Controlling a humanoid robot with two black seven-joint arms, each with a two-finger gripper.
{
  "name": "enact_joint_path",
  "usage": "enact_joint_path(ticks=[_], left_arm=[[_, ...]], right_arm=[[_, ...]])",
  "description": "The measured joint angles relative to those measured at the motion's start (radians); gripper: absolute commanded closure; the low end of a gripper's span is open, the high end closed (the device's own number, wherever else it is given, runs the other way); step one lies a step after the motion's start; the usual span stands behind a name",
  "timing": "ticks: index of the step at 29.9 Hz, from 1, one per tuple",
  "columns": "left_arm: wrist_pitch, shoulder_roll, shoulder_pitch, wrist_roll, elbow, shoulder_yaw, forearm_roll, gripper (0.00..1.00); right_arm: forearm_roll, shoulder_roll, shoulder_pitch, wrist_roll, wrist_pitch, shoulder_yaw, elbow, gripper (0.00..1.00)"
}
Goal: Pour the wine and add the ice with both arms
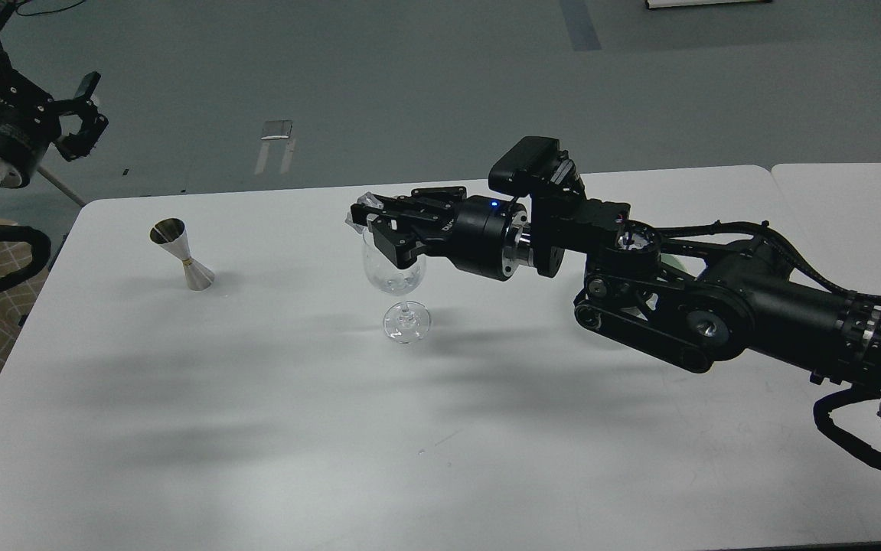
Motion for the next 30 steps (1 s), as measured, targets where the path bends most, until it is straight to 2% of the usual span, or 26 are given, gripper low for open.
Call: enact_joint_path(ticks=[6, 14, 20, 26, 28, 29, 30], left_arm=[[0.000, 0.000, 0.001, 0.000, 0.000, 0.000, 0.000, 0.02], [0.000, -0.001, 0.001, 0.000, 0.000, -0.001, 0.000, 0.02], [-0.002, 0.000, 0.001, 0.000, 0.000, -0.001, 0.000, 0.02], [-0.002, 0.005, 0.002, 0.000, 0.000, -0.002, 0.000, 0.02], [-0.002, 0.005, 0.002, 0.000, 0.000, -0.001, 0.000, 0.02], [-0.002, 0.005, 0.002, 0.001, 0.000, -0.001, 0.000, 0.02], [-0.002, 0.005, 0.002, 0.001, 0.000, -0.001, 0.000, 0.02]], right_arm=[[-0.009, 0.001, 0.000, 0.000, 0.000, 0.000, -0.021, 0.79], [-0.009, 0.009, -0.002, 0.000, 0.000, 0.000, -0.024, 0.69], [-0.009, 0.014, -0.002, -0.001, 0.000, 0.000, -0.026, 0.57], [-0.009, 0.013, 0.005, -0.003, 0.000, 0.000, -0.023, 0.53], [-0.009, 0.012, 0.011, -0.003, 0.000, 0.000, -0.021, 0.42], [-0.007, 0.010, 0.014, -0.003, -0.002, 0.002, -0.018, 0.24], [-0.006, 0.007, 0.017, -0.003, -0.006, 0.007, -0.015, 0.23]])
